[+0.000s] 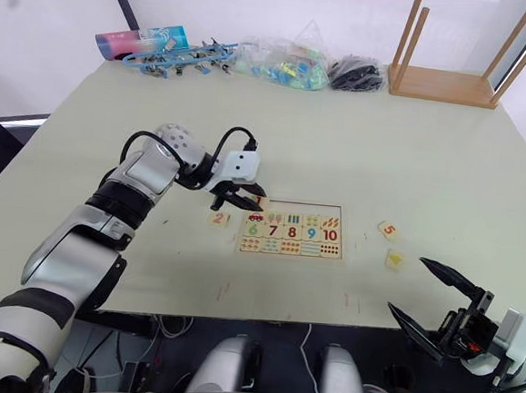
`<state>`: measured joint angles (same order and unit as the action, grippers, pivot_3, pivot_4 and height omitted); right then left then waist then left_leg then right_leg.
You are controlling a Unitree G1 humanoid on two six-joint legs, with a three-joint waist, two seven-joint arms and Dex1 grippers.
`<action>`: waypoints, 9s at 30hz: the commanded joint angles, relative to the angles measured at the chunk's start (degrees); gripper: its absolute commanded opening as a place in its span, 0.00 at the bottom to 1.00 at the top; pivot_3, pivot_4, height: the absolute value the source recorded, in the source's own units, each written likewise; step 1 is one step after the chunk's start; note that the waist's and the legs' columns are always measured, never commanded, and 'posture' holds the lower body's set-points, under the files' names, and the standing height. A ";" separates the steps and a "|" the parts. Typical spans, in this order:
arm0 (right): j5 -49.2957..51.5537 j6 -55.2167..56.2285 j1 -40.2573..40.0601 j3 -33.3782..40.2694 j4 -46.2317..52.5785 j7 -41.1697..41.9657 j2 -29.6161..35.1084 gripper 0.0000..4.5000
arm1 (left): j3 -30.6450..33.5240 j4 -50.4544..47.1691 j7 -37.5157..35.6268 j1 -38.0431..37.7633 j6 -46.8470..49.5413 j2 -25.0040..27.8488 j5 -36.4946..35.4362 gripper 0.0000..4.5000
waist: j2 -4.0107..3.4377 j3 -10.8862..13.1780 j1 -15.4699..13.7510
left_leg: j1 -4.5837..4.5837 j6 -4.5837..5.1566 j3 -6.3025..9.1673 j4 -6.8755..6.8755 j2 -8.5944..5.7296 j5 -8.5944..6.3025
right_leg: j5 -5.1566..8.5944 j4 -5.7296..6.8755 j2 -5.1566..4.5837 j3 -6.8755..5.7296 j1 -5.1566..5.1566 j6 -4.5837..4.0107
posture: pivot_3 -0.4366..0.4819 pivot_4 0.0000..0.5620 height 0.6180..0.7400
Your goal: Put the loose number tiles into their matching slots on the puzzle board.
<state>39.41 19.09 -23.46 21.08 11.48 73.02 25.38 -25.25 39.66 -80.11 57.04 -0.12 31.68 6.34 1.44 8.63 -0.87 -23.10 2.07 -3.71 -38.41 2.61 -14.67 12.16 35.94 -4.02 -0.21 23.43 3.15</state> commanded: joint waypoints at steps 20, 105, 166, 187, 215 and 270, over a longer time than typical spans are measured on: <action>0.66 2.41 -2.08 1.21 1.10 0.00 0.15 1.00 | 1.77 5.47 2.53 2.35 -4.78 -2.29 2.03 0.22 | 0.00 0.00 0.02 | 0.01 0.00 -0.01 0.00 0.00 0.00 | 0.00 0.00 0.00 0.00 0.00 0.00 | 0.48 0.27 1.00; 0.19 5.13 -1.89 0.71 -2.19 1.69 0.35 1.00 | 7.80 26.89 3.48 10.22 -16.59 -7.68 2.99 0.00 | 0.01 0.00 0.04 | 0.02 0.00 -0.01 -0.02 -0.01 0.00 | -0.02 0.02 0.02 0.01 -0.01 0.01 | 0.48 0.27 1.00; 0.05 5.71 -1.37 0.16 -2.60 1.79 0.08 1.00 | 8.79 29.00 1.43 10.07 -18.39 -6.70 5.13 0.00 | 0.01 0.00 0.03 | 0.01 0.00 -0.01 -0.02 -0.02 0.00 | -0.02 0.02 0.01 0.01 -0.01 0.01 | 0.48 0.27 1.00; 0.02 5.12 0.02 0.56 -5.06 2.32 0.76 1.00 | 18.05 25.98 -2.57 11.11 -10.15 -4.85 -3.12 0.00 | 0.01 0.00 0.11 | 0.02 0.00 -0.02 -0.02 -0.01 0.00 | -0.04 0.03 0.02 0.01 -0.01 0.04 | 0.48 0.27 1.00; -5.63 5.81 4.03 5.44 -21.66 -5.04 3.71 1.00 | 43.82 -32.28 14.18 -39.08 13.66 7.36 -27.90 0.40 | -0.03 -0.05 0.64 | 0.33 0.00 -0.24 -0.05 0.08 0.01 | -0.02 0.25 -0.01 0.24 -0.09 0.00 | 0.48 0.27 1.00; -6.23 -7.13 2.66 4.94 -8.40 -10.54 6.25 1.00 | 51.42 -40.00 18.49 -68.91 3.70 7.33 -33.81 0.99 | -0.11 -0.12 0.10 | 0.33 -0.15 -0.33 0.14 0.57 -0.10 | 0.00 0.01 -0.07 0.35 0.24 0.00 | 0.48 0.27 1.00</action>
<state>32.08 11.76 -20.51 24.87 1.35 62.93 31.50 25.38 -0.09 -61.15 -12.03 4.62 38.11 -26.71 1.33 8.51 -0.78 -22.77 1.91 -4.04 -38.27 3.17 -14.77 12.16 35.95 -4.09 0.14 23.67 3.15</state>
